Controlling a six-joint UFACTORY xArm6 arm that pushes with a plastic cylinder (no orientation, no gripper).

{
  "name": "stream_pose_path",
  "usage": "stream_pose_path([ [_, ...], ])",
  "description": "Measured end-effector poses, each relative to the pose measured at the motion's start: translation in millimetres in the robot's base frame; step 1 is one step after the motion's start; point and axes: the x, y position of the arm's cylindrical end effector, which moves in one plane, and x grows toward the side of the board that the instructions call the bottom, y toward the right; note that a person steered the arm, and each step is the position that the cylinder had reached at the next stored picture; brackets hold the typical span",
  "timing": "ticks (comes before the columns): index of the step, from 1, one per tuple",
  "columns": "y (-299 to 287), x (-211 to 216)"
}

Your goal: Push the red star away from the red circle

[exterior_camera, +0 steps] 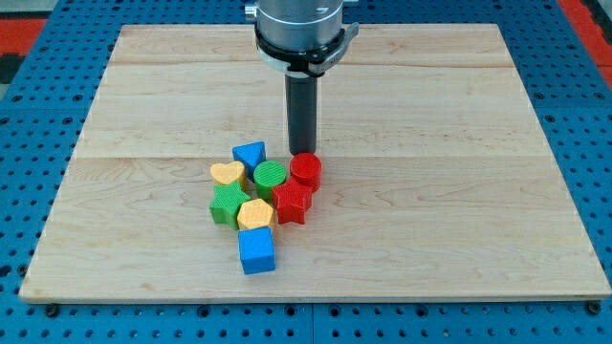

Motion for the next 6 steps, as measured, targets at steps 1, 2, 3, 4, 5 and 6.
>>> stream_pose_path([
  [1,-16,-57],
  [2,-17,-57],
  [3,65,18],
  [4,150,111],
  [5,95,167],
  [6,47,145],
])
